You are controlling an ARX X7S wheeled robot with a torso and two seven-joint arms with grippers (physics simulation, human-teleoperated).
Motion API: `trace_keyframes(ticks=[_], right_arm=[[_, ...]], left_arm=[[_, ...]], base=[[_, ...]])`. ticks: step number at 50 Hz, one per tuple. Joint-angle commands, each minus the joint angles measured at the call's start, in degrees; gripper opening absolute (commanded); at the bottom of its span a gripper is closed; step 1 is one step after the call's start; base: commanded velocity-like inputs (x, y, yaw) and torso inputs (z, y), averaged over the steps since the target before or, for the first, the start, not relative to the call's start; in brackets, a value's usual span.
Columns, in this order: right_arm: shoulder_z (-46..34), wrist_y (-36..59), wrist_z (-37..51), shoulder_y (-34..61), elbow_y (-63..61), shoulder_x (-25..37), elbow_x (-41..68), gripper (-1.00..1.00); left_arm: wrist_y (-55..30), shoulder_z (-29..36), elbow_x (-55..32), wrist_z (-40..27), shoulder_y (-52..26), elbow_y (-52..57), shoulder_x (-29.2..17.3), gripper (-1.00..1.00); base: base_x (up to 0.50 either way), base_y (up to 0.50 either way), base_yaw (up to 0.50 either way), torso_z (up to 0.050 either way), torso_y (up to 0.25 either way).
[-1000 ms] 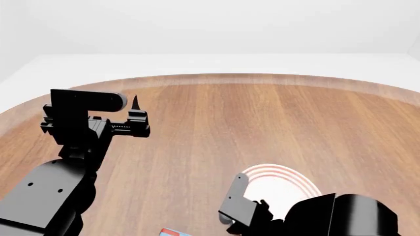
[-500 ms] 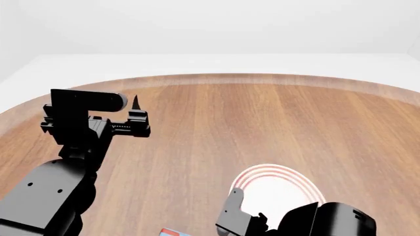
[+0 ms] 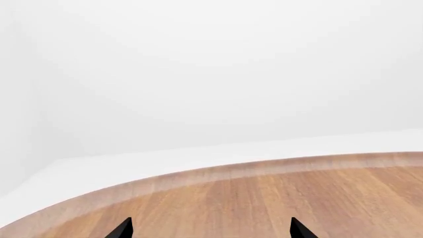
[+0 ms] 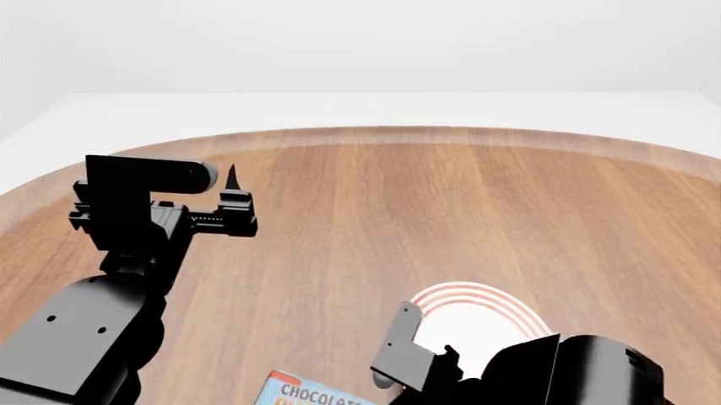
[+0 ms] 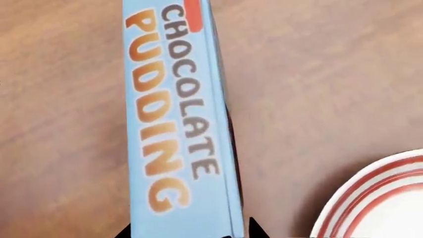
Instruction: Put the chocolate pudding to the right of the plate.
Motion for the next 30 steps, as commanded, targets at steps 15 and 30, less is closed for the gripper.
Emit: trace_keyframes(ticks=[15,30], right_arm=[[13.80,10.08,17.07,17.69,15.62,-1.56,5.63,-1.00],[11.54,5.36,17.52,23.99,33.24,1.05,-4.46,-1.00]], left_arm=[[0.10,-0.47,-0.68,-0.44,-0.11,0.23,-0.38,1.00],[0.13,-1.16,-1.19,-0.73,0.22,0.77,-0.72,1.00]], base=[[0.00,0.00,0.00,0.000,0.000],[0.00,0.00,0.00,0.000,0.000]])
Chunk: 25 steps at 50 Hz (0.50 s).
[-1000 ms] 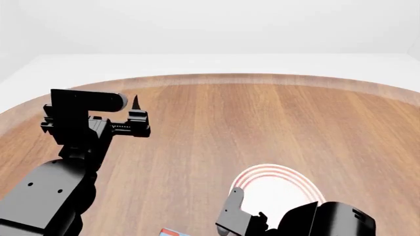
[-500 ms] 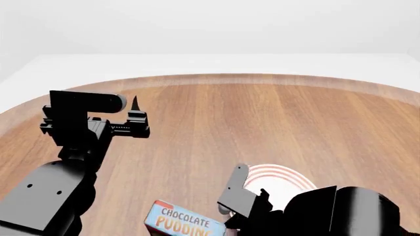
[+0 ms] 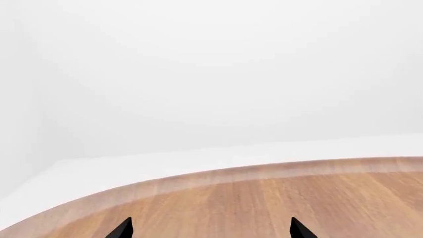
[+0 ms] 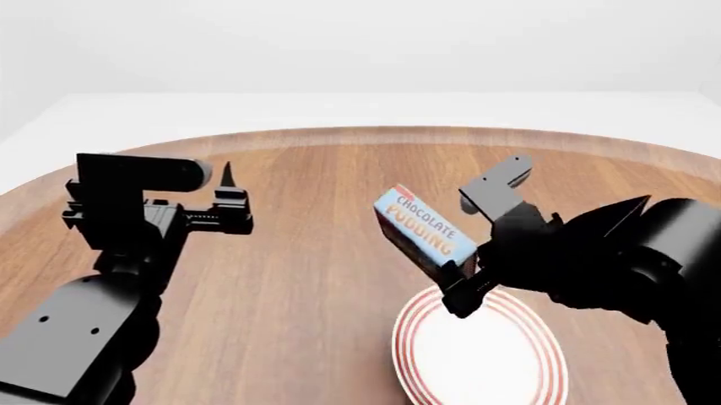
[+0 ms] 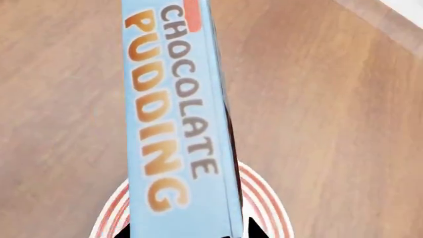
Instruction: Put the chocolate pudding to the right of the plate.
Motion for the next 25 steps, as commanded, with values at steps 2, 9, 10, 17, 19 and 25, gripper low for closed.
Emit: trace_keyframes(ticks=[2,9,10,17,19,25], right_arm=[[-0.05,-0.59,2.29,6.14,13.58,1.63,-5.92,-1.00],[-0.50,-3.13,0.52,8.54,22.55,2.74,-8.83,-1.00],[-0.61,-3.60,0.34,8.51,22.98,2.90,-9.08,-1.00],[5.84,-1.58,5.20,2.71,17.50,8.02,-4.44,-1.00],[8.31,-0.12,6.99,0.17,14.50,9.92,-1.90,-1.00],[20.21,4.97,14.88,-4.46,15.99,13.07,6.34,-1.00]], left_arm=[[0.17,-0.53,-0.34,-0.21,0.35,0.25,-0.32,1.00],[0.42,-0.53,-0.44,-0.24,0.49,0.06,-0.43,1.00],[0.42,-0.54,-0.49,-0.25,0.49,0.06,-0.42,1.00],[0.31,-0.53,-0.60,-0.46,0.51,0.15,-0.52,1.00],[0.35,-0.44,-0.59,-0.48,0.51,0.06,-0.56,1.00],[0.38,-0.03,-0.72,-0.53,0.09,-0.02,-0.41,1.00]], base=[[0.00,0.00,0.00,0.000,0.000],[0.00,0.00,0.00,0.000,0.000],[0.00,0.00,0.00,0.000,0.000],[0.00,0.00,0.00,0.000,0.000],[0.00,0.00,0.00,0.000,0.000],[0.00,0.00,0.00,0.000,0.000]])
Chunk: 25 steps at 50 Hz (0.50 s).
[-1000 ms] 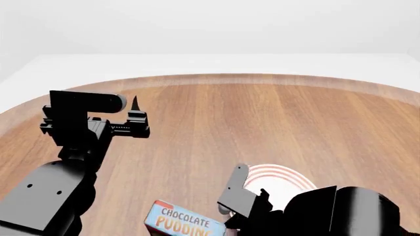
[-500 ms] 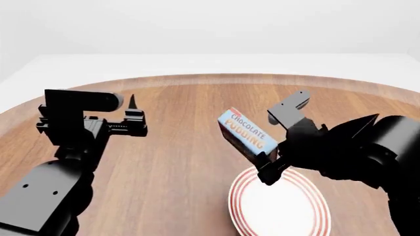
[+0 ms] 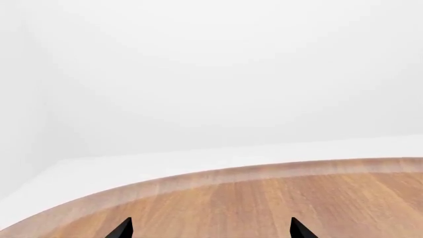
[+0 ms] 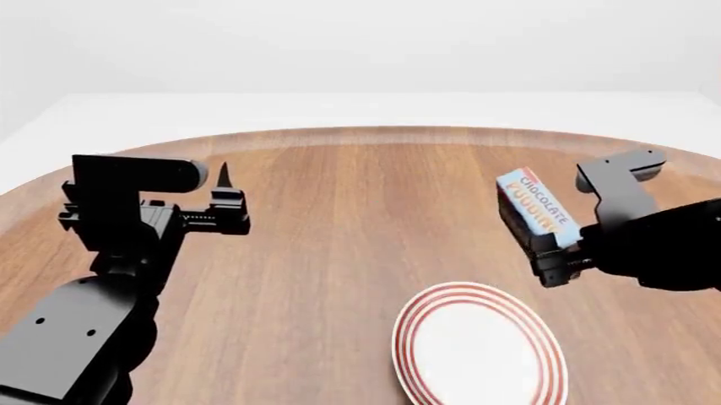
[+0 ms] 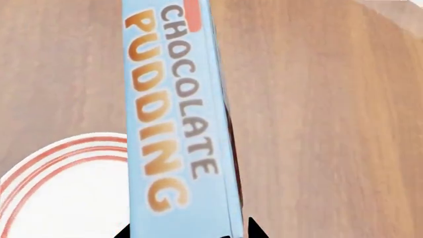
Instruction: Put the chocolate pudding to the right of the plate.
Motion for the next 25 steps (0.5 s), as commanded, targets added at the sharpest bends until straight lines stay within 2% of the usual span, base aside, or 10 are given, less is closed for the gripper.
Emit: trace_keyframes(ticks=[1,10,19,25], right_arm=[[14.18,5.28,9.55,-6.48,2.23,5.95,8.71,-1.00],[19.35,4.97,12.69,-9.58,8.13,9.03,12.02,-1.00],[18.99,5.69,13.45,-11.91,7.77,12.80,13.40,-1.00],[14.90,2.36,9.85,-12.25,10.09,12.71,10.27,-1.00]], left_arm=[[0.12,0.37,-0.26,-0.10,-0.30,-0.07,0.06,1.00],[0.02,0.40,-0.42,-0.27,-0.41,-0.08,-0.13,1.00],[0.14,0.16,-0.65,-0.45,0.11,0.19,-0.28,1.00],[0.55,0.36,-0.66,-0.47,0.31,-0.06,-0.26,1.00]], base=[[0.00,0.00,0.00,0.000,0.000],[0.00,0.00,0.00,0.000,0.000],[0.00,0.00,0.00,0.000,0.000],[0.00,0.00,0.00,0.000,0.000]])
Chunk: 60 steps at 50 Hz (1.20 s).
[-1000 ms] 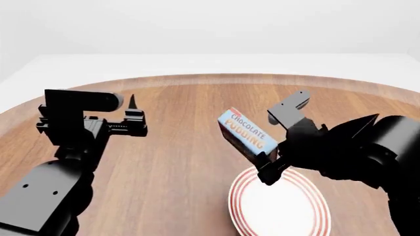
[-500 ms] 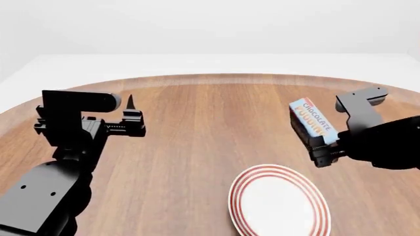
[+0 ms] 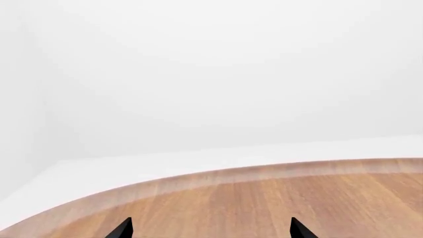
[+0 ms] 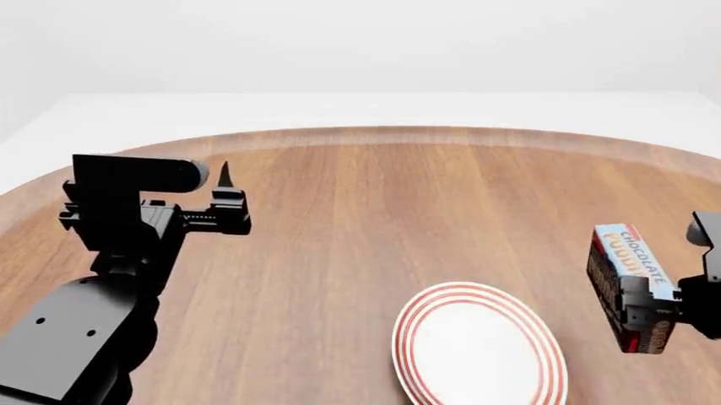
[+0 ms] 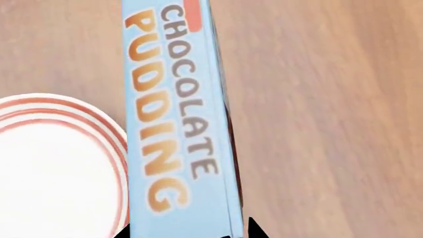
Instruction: Put the chocolate pudding to the right of the plate.
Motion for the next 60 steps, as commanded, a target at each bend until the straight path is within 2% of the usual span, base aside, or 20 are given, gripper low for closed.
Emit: trace_keyframes(ticks=[1,12,27,60], right_arm=[[-1.76,-2.61,-1.80,-1.46,3.42,2.12,-1.51,-1.00],[-8.55,-8.55,-10.18,2.72,11.60,0.79,-8.35,-1.00],[-13.96,-15.79,-18.17,2.35,18.58,-3.49,-13.11,-1.00],[-18.39,-21.04,-21.86,1.56,26.15,-7.61,-17.77,-1.00]], left_arm=[[0.37,0.14,-0.14,-0.13,0.34,-0.16,-0.09,1.00],[0.36,0.10,-0.32,-0.41,0.37,-0.07,-0.23,1.00],[-0.04,0.58,-0.56,-0.73,-0.26,0.00,-0.40,1.00],[-0.16,0.82,-1.23,-1.44,0.05,0.52,-0.70,1.00]], base=[[0.00,0.00,0.00,0.000,0.000],[0.00,0.00,0.00,0.000,0.000],[0.00,0.00,0.00,0.000,0.000],[0.00,0.00,0.00,0.000,0.000]])
